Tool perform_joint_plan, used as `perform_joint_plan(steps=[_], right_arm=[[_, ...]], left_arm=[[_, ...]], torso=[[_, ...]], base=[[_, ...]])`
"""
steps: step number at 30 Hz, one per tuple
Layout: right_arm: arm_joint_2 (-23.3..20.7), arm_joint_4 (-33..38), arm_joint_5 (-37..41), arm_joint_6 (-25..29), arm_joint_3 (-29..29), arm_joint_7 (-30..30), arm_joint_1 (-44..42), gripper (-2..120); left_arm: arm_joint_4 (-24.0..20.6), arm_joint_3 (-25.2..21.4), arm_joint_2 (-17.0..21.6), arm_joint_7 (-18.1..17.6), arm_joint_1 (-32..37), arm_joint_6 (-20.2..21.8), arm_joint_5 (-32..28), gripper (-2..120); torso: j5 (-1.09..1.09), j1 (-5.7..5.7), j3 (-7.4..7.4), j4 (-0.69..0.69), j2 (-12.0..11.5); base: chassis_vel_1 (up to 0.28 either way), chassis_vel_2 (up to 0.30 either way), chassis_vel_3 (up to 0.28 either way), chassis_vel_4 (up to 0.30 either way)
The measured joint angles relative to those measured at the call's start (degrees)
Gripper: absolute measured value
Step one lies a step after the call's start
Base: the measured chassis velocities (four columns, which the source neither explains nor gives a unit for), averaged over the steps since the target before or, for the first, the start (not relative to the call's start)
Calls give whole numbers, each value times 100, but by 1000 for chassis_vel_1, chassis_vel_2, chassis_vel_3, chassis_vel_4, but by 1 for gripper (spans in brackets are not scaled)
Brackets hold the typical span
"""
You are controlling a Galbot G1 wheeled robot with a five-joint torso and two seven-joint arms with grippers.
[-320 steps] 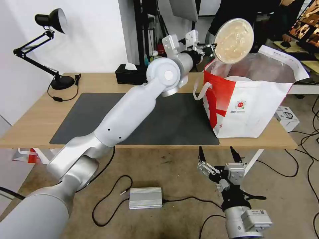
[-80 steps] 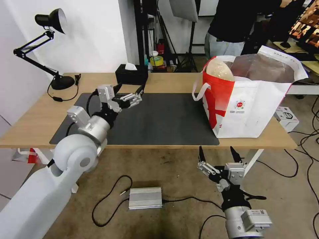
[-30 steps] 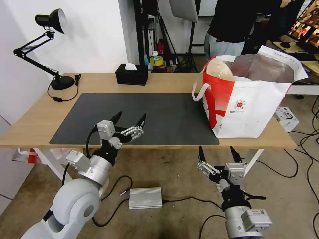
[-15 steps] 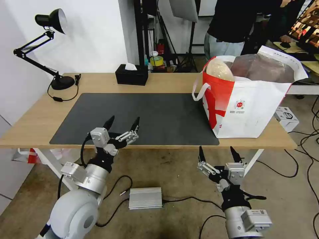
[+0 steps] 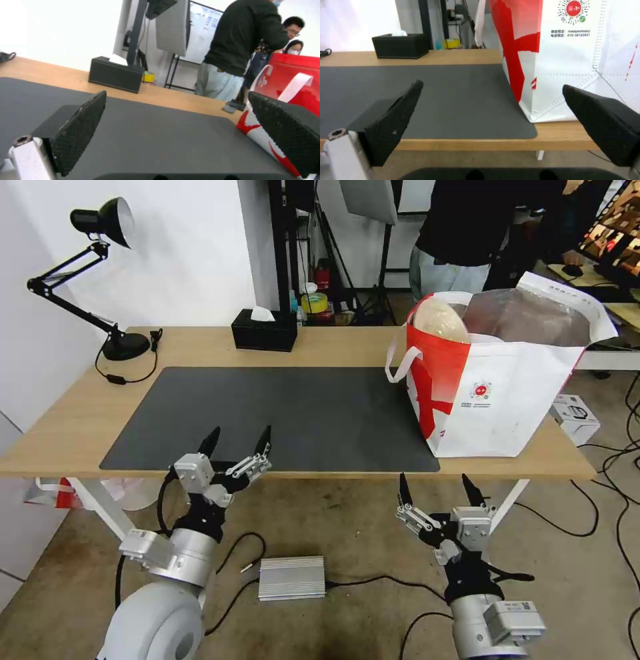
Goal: Pick up the trash from the table and place it into the takeout bag.
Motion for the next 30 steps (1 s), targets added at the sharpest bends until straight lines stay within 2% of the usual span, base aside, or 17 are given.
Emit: perform_joint_plan(steps=[30], right_arm=[[0,0,0,0,0,0,0,100]], left_arm=[[-50,-122,-487,-429,839,-729,742,100]], torso=[[0,0,0,0,0]], base=[[0,0,0,0]])
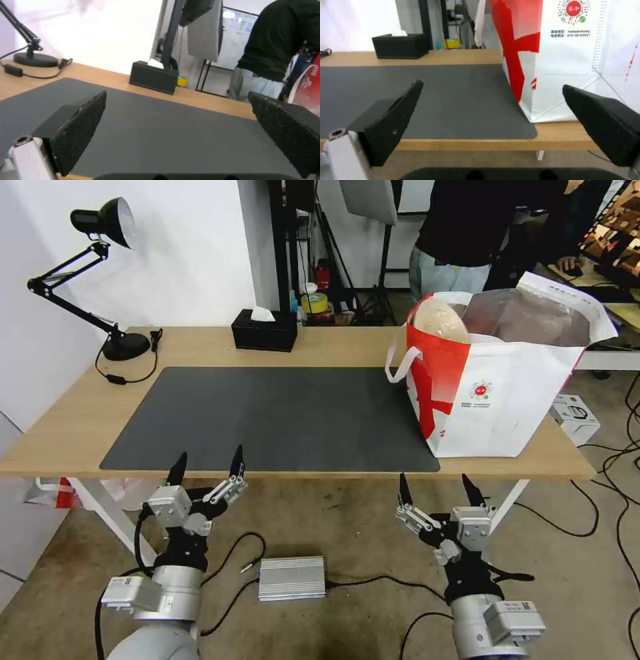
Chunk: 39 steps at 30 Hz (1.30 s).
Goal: Pick up the trash from the table and place it into the takeout bag.
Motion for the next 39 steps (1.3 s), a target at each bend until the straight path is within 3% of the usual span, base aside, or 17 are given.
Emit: perform_joint_plan(steps=[13,39], right_arm=[[0,0,0,0,0,0,0,100],[0,0,0,0,0,0,0,100]], left_arm=[[121,46,-208,-76,141,-210,464,100],[293,-60,-88,156,319,-321,758,100]], torso=[[0,0,0,0,0],[0,0,0,0,0]], base=[[0,0,0,0],[0,0,0,0]])
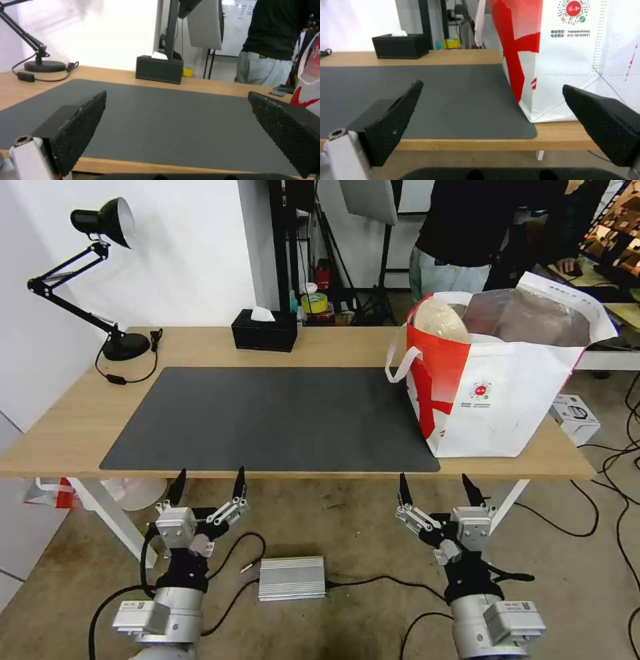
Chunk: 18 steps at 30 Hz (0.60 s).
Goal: Pick up the trash from the table and place it into the takeout bag.
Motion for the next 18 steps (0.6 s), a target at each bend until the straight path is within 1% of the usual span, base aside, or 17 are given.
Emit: perform_joint_plan(steps=[18], right_arm=[[0,0,0,0,0,0,0,100]], left_arm=[[129,-59,-10,8,-38,-43,9,100]], torso=[[0,0,0,0,0]], base=[[0,0,0,0]])
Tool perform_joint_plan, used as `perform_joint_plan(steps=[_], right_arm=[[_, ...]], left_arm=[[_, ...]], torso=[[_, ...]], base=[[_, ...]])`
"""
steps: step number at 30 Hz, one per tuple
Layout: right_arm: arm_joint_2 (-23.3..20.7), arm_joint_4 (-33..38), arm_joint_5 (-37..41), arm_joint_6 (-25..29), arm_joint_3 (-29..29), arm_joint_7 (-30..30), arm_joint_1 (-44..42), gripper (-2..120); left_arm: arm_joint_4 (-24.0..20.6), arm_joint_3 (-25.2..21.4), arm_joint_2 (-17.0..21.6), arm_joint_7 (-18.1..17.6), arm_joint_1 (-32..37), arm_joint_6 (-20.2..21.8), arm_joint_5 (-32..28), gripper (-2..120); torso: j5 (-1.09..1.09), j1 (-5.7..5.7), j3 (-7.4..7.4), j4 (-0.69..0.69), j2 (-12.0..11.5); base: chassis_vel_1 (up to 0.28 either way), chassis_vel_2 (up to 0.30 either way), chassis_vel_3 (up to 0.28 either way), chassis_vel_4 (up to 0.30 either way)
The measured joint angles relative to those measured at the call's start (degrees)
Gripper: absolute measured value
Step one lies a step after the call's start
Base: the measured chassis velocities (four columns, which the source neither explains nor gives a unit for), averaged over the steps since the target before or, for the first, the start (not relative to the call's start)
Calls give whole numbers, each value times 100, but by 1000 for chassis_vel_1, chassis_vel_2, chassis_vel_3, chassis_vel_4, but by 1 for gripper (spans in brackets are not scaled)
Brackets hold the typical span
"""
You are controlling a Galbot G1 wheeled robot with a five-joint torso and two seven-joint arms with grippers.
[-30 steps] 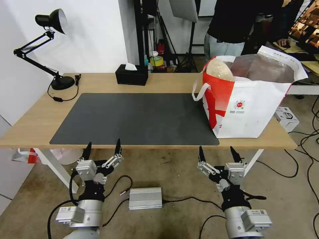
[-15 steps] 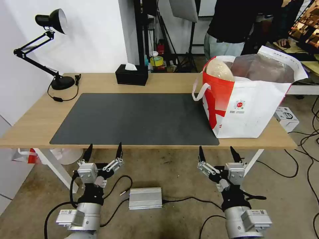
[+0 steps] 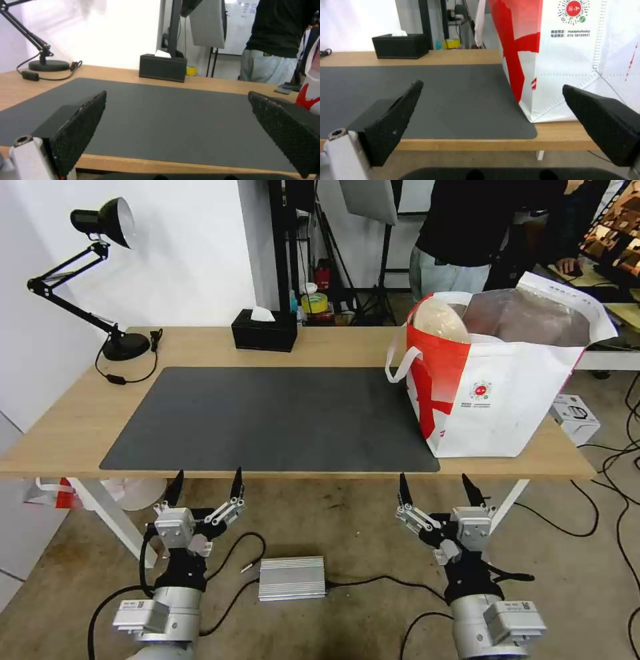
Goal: Pick up the trash from the table and place it into the takeout bag.
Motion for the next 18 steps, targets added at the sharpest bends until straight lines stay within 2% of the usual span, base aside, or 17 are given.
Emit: perform_joint_plan(steps=[18], right_arm=[[0,0,0,0,0,0,0,100]], left_arm=[[6,-4,-5,50,12,-3,-4,100]], torso=[[0,0,0,0,0]], base=[[0,0,0,0]])
